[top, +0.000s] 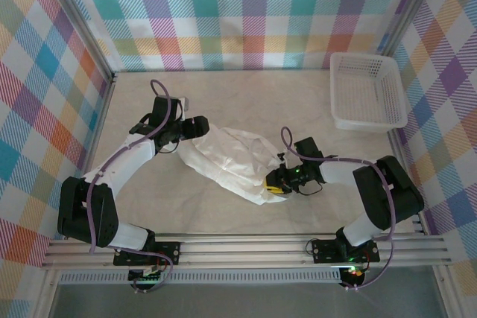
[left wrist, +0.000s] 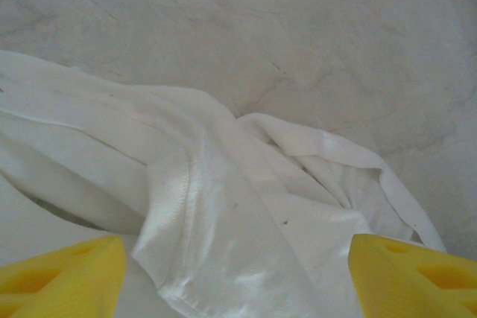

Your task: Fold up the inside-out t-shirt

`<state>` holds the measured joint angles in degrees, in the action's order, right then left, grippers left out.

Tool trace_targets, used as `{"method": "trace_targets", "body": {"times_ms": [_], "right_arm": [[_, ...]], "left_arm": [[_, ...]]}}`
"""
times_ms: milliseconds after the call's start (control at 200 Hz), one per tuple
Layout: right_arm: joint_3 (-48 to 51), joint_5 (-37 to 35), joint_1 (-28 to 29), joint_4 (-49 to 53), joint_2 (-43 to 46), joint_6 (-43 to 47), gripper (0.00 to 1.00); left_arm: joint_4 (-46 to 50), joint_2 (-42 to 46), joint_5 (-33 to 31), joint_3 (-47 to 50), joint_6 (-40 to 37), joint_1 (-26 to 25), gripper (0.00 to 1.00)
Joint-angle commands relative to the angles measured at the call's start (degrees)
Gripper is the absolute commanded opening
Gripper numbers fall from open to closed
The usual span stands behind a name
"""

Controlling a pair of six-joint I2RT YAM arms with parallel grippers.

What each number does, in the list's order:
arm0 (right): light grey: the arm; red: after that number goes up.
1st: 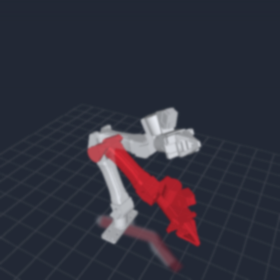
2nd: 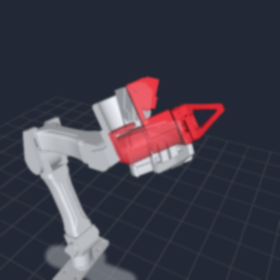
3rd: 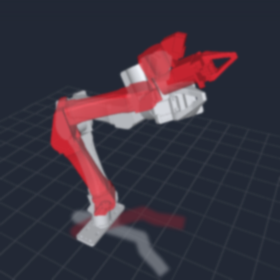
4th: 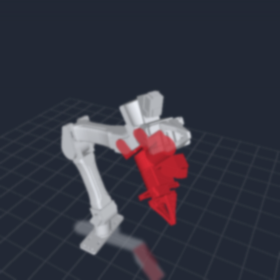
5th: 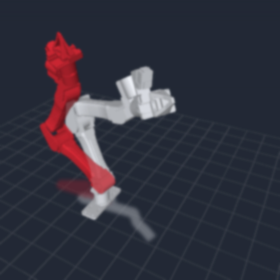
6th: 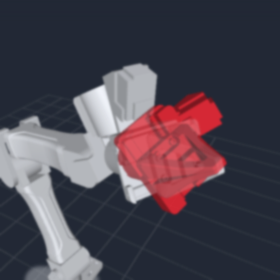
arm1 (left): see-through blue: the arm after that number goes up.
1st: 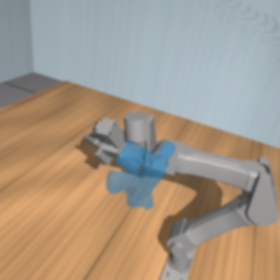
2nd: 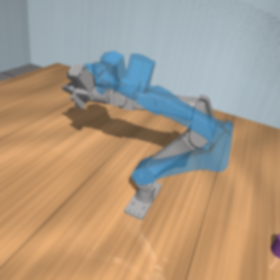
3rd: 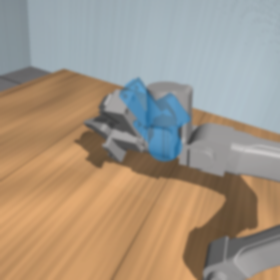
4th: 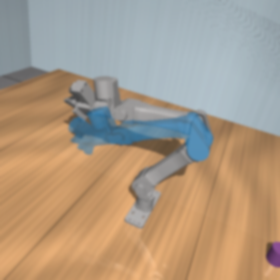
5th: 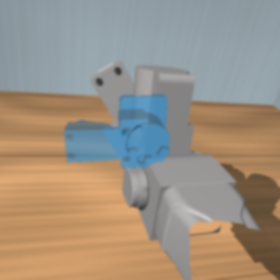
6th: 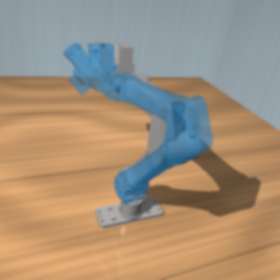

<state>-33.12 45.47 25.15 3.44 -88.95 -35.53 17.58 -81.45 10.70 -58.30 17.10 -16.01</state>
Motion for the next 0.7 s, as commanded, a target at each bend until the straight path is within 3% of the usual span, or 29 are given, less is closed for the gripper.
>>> {"method": "trace_targets", "body": {"times_ms": [0, 365, 575, 695], "right_arm": [[0.29, 0.03, 0.75, 0.49, -0.03, 0.75, 0.18], [-4.15, -7.6, 4.74, 9.5, -4.87, 3.12, 0.34], [-2.36, -10.14, 4.74, 9.77, 2.12, 2.82, 0.0], [-3.85, -12.39, 4.52, 12.62, 10.88, 2.53, 0.0]], "left_arm": [[-1.16, 0.38, 0.38, 0.61, -0.07, -0.51, 0.78], [-1.02, 0.62, -0.05, 0.56, -0.19, -0.6, 0.79], [1.0, 2.24, -0.76, 1.18, -0.41, -0.6, 0.79], [4.43, 5.72, -2.44, 2.3, 0.04, -0.6, 0.79]]}}
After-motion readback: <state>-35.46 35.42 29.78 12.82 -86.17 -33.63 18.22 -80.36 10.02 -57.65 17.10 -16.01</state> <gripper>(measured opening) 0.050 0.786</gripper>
